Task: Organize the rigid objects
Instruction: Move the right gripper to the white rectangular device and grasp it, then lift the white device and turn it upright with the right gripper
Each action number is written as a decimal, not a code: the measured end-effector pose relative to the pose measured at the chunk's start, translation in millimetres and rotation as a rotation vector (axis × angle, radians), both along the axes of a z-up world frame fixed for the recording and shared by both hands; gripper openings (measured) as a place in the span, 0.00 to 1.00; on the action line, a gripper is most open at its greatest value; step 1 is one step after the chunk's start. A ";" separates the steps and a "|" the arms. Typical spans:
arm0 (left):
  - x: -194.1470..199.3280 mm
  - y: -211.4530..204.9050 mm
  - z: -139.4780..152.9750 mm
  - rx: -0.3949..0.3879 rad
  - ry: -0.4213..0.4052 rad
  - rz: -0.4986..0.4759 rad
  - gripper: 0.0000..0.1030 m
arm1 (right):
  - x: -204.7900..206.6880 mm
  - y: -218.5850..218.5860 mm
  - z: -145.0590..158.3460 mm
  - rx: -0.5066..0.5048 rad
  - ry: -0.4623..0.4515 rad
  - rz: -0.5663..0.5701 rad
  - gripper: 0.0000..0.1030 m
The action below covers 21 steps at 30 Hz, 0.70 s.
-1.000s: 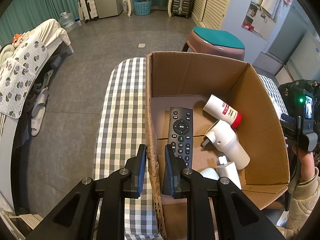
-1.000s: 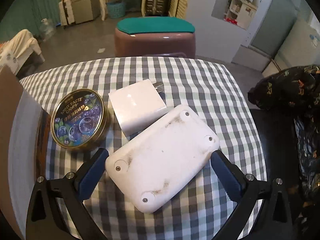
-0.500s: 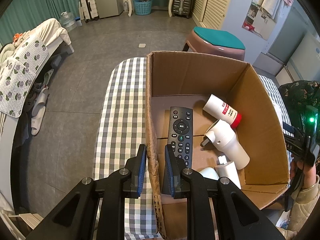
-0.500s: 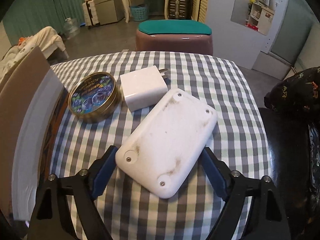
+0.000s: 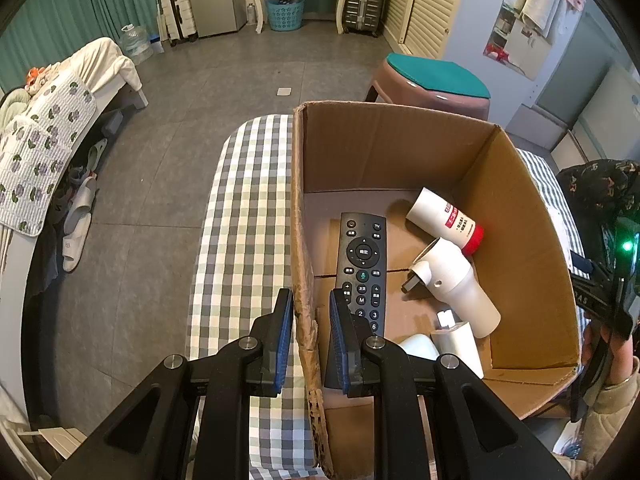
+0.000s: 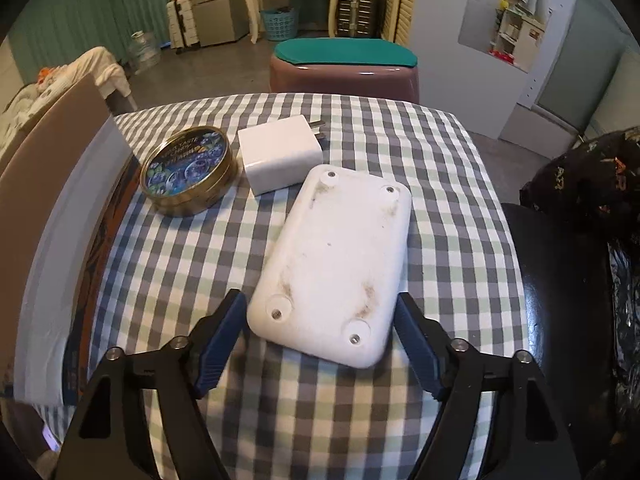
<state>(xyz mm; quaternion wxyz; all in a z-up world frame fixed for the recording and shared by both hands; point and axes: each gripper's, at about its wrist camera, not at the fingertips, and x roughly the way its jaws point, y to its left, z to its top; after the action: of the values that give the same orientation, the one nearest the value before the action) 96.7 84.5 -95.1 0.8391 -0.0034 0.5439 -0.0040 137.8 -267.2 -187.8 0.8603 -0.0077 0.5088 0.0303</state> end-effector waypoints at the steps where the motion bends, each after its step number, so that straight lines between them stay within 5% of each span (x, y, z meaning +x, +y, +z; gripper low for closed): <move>1: 0.1 0.1 -0.1 0.000 -0.001 -0.001 0.19 | 3.0 0.2 0.0 0.008 0.004 -0.013 0.79; 8: 0.3 -1.5 -0.5 0.000 0.000 -0.002 0.19 | 26.8 -5.0 -5.6 0.021 0.025 -0.094 0.80; 11: 1.0 -2.6 -0.9 0.000 0.000 -0.001 0.19 | 29.1 -6.6 -5.1 0.002 0.002 -0.091 0.67; 21: 2.0 -2.2 1.2 -0.005 -0.008 0.006 0.19 | 20.9 -18.3 1.9 0.034 -0.024 -0.068 0.66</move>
<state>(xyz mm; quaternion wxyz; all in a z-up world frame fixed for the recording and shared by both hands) 98.7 82.3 -93.9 0.8414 -0.0072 0.5403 -0.0027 158.7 -285.5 -185.9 0.8668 0.0237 0.4979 0.0096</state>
